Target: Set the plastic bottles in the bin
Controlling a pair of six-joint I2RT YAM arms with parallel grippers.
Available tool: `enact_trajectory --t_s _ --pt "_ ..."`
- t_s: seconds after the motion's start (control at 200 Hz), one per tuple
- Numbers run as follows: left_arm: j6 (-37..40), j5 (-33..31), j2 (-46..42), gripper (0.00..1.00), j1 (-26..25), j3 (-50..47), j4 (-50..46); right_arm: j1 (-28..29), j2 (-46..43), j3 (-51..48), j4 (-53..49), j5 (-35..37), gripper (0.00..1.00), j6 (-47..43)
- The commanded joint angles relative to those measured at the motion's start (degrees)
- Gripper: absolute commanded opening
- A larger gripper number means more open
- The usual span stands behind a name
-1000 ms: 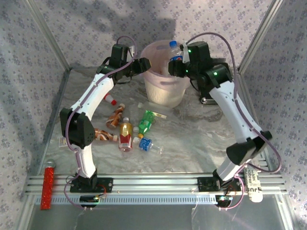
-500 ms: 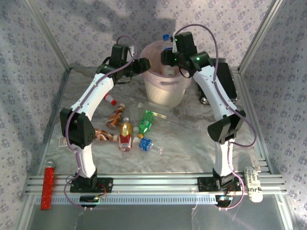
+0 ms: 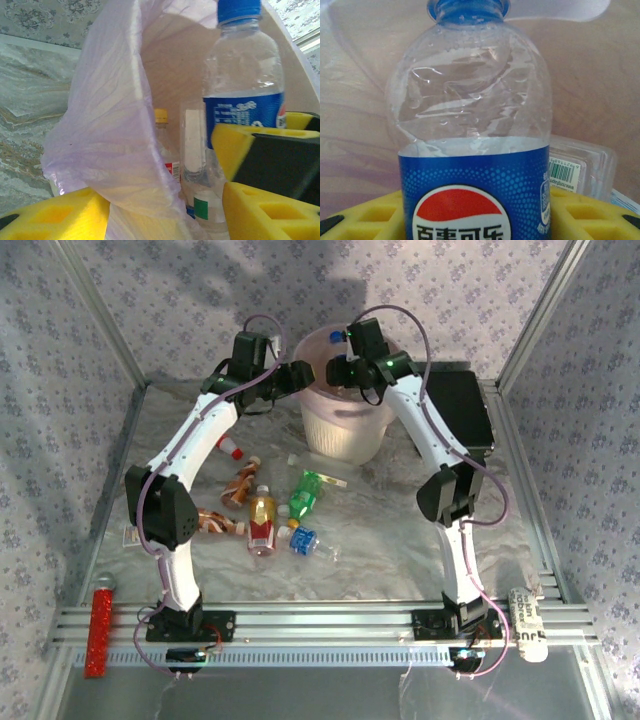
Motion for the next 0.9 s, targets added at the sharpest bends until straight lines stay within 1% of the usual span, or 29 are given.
enact_trajectory --t_s 0.0,0.185,0.29,0.34,0.395,0.45,0.545,0.755,0.895 --pt "1.4 -0.5 1.6 0.61 -0.4 0.3 -5.2 -0.3 4.4 1.7 -3.0 -0.4 0.5 0.6" --pt "1.3 -0.5 1.7 0.61 -0.4 0.3 -5.1 -0.6 6.6 1.7 -2.7 -0.7 0.53 0.7" --pt "1.2 -0.4 1.7 0.61 -0.5 0.3 -5.1 -0.7 7.3 1.8 -2.7 -0.9 0.58 0.8" --pt "1.2 -0.4 1.8 0.61 -0.4 0.3 -5.1 -0.9 7.7 1.7 -2.8 -1.2 0.63 0.9" --pt "1.1 -0.4 1.8 0.61 -0.4 0.3 -5.1 -1.1 8.1 1.7 -3.1 -1.6 0.73 1.1" --pt "1.1 -0.4 1.9 0.61 -0.5 0.3 -5.0 -1.2 8.3 1.7 -3.4 -1.7 0.81 1.1" --pt "1.1 -0.4 1.8 0.61 -0.5 0.3 -5.0 -1.1 8.1 1.7 -3.6 -1.5 0.87 0.8" --pt "1.1 -0.4 1.9 0.61 -0.5 0.3 -5.1 -1.0 6.7 3.0 -3.7 -1.8 0.93 -0.1" --pt "1.1 -0.4 1.8 0.61 -0.4 0.3 -5.1 -1.0 4.7 7.3 -6.3 -2.4 0.97 -1.5"
